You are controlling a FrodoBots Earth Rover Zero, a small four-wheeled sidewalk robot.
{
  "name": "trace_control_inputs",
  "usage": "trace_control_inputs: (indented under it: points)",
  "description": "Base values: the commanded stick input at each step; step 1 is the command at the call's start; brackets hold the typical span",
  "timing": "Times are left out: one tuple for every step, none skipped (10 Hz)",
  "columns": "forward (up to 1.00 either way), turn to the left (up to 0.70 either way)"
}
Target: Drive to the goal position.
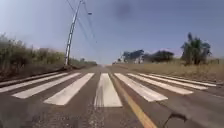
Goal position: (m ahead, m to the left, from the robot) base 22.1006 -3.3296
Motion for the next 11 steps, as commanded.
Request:
trace_control_inputs:
  points:
    - [1.00, 0.00]
    - [1.00, 0.00]
    - [1.00, 0.00]
    - [1.00, 0.00]
    - [1.00, 0.00]
    - [1.00, 0.00]
    - [1.00, 0.27]
    - [1.00, 0.27]
    - [1.00, 0.00]
    - [1.00, 0.00]
    - [1.00, 0.00]
